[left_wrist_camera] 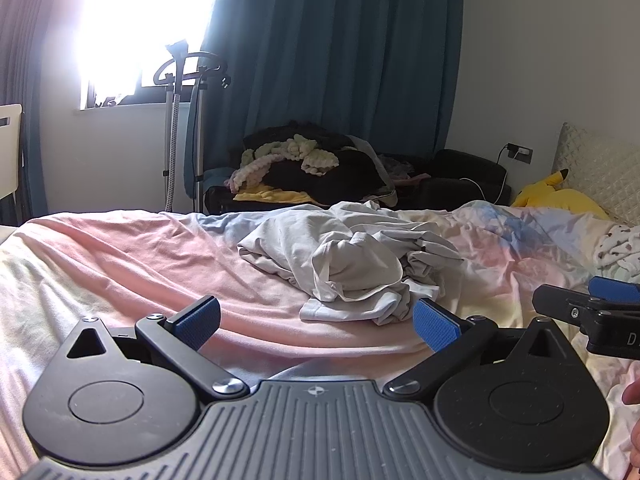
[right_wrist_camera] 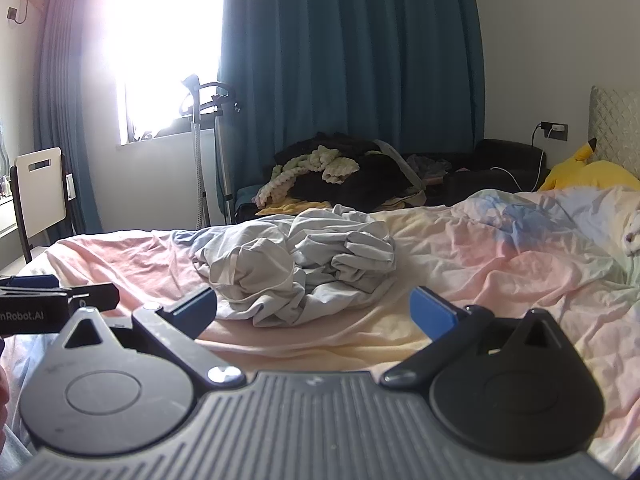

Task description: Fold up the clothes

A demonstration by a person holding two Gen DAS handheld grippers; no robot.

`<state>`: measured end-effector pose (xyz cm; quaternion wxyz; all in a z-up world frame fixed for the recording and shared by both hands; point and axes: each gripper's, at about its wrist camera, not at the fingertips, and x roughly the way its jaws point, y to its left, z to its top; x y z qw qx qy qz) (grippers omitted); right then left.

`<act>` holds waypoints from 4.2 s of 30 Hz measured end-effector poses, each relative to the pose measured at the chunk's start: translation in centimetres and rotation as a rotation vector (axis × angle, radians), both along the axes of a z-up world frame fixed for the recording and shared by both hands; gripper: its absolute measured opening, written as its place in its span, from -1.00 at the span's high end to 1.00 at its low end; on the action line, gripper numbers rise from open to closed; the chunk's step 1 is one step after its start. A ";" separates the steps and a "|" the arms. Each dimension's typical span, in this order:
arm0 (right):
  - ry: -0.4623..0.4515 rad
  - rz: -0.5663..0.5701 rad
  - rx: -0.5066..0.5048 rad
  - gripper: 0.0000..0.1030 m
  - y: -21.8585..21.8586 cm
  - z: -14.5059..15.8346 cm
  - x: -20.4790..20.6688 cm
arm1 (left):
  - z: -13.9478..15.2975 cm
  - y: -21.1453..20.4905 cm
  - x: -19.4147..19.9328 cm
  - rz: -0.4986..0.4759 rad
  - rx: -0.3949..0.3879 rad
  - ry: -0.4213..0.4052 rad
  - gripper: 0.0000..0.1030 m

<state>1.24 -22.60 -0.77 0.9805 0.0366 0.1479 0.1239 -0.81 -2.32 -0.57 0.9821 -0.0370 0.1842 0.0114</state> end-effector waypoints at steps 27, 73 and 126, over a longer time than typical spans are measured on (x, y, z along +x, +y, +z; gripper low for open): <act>0.012 -0.009 0.003 -1.00 -0.1 -0.5 0.4 | 0.3 1.9 1.0 -0.002 0.016 0.017 -1.00; 0.130 -0.206 0.114 -1.00 -5.5 -4.5 5.4 | -9.3 -8.5 23.0 -0.082 0.319 0.149 -0.45; 0.238 0.000 0.388 0.24 -1.5 -11.0 25.6 | -6.2 2.5 11.8 -0.151 0.013 0.321 -0.56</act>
